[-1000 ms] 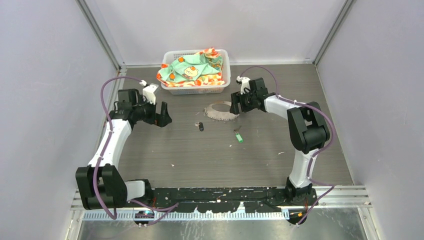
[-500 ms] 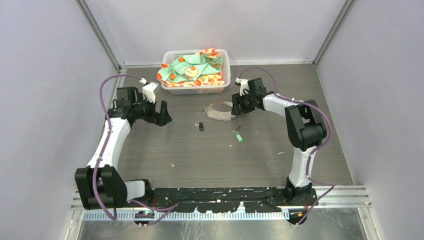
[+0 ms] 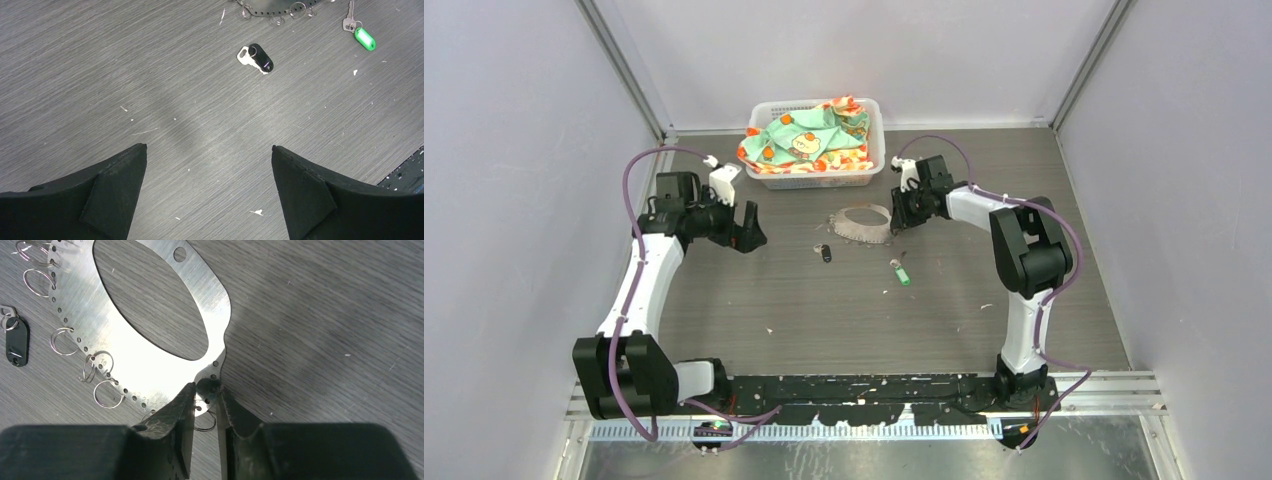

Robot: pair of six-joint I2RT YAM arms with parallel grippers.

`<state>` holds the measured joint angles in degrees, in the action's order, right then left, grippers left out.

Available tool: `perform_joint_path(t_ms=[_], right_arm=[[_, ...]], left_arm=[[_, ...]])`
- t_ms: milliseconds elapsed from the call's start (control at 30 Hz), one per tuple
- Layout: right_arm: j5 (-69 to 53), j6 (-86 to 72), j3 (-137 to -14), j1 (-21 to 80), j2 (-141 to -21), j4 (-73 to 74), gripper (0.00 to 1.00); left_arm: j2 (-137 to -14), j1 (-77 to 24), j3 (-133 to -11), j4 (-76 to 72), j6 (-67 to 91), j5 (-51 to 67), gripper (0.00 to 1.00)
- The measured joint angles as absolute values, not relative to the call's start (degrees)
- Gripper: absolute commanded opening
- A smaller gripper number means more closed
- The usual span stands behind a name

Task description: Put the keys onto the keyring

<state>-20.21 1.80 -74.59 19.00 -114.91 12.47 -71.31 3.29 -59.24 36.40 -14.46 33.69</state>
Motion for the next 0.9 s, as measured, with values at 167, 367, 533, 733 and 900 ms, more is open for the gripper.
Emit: perform_joint_path(t_ms=[167,367,533,733,900], right_arm=[[-19.40,1.04,-70.63,19.42,-112.38,9.82,0.44],[-17.58,-0.16,-66.06,19.51,-108.90,8.23,0.47],[-16.71,-0.67,-65.34,19.51,-108.36,7.75,0.37],[-15.94,-0.78,-65.34,19.51,-108.36,6.92,0.35],[-15.99,-0.34,-65.36,19.62,-108.36,6.87,0.29]], left_arm=[[-71.31,3.29,-60.07,37.76,-15.35,34.09,0.96],[-71.31,3.29,-60.10,38.89,-16.16,34.37,0.96],[-71.22,3.29,-60.10,39.81,-16.95,34.41,0.96],[-71.18,3.29,-60.10,40.32,-17.06,34.61,0.95],[-71.18,3.29,-60.10,40.86,-17.34,34.61,0.94]])
